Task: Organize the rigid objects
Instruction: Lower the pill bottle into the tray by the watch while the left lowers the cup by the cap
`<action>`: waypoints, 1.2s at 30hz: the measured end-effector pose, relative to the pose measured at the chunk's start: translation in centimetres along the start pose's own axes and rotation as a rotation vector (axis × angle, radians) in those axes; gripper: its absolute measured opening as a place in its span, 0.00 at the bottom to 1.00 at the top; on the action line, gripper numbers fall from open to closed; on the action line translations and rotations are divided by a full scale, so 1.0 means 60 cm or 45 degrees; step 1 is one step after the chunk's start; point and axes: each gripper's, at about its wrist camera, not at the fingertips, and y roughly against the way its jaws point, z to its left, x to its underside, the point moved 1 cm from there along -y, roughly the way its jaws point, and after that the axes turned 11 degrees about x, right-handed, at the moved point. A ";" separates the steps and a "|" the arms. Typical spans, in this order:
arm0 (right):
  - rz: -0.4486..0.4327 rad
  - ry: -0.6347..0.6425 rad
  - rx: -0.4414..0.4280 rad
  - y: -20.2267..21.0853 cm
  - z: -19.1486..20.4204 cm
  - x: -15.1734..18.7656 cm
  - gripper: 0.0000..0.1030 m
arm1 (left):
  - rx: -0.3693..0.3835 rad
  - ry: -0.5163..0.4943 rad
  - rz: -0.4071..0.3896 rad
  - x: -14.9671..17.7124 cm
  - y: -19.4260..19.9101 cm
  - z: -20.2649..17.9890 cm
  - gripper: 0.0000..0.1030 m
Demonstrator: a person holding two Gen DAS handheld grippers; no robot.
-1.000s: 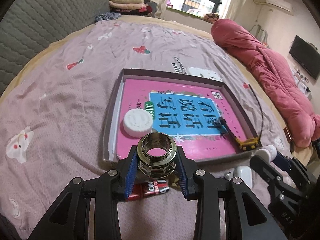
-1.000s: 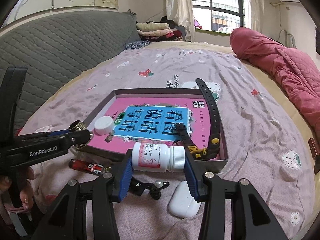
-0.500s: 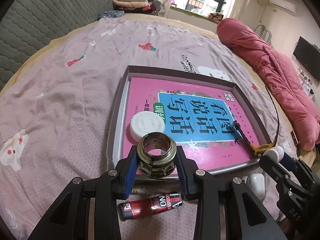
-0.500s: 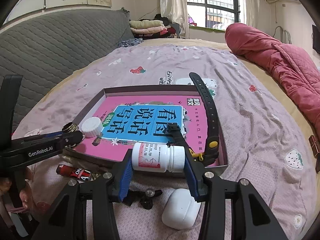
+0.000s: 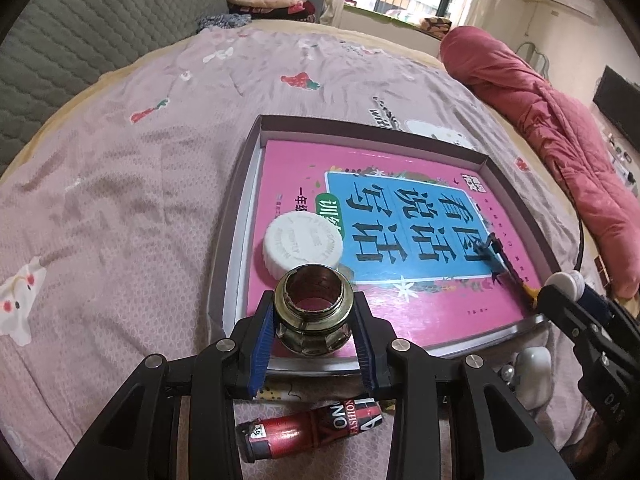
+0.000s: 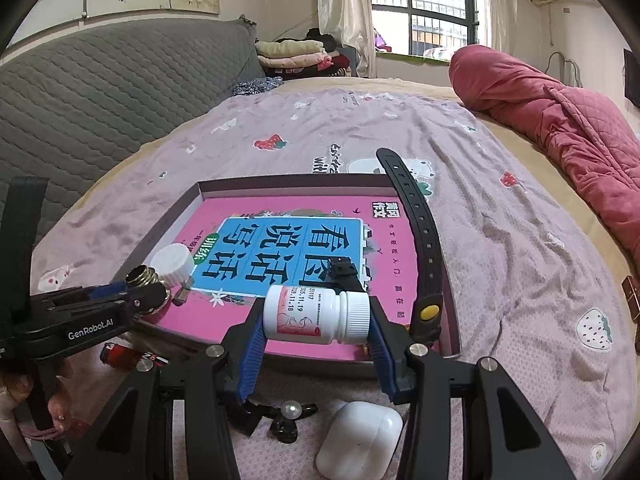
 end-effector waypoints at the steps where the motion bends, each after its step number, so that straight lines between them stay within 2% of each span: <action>1: 0.003 0.006 0.008 -0.002 0.001 0.000 0.46 | -0.010 -0.019 -0.003 0.002 0.000 -0.003 0.36; 4: 0.011 0.020 0.013 -0.007 0.003 0.001 0.46 | -0.029 -0.055 -0.006 0.005 -0.001 -0.007 0.36; 22: 0.132 0.065 0.064 -0.038 0.022 -0.003 0.46 | 0.003 -0.003 -0.007 0.001 0.007 0.012 0.36; 36: 0.202 0.054 0.091 -0.059 0.020 -0.008 0.46 | -0.015 -0.009 -0.001 0.004 0.007 0.009 0.36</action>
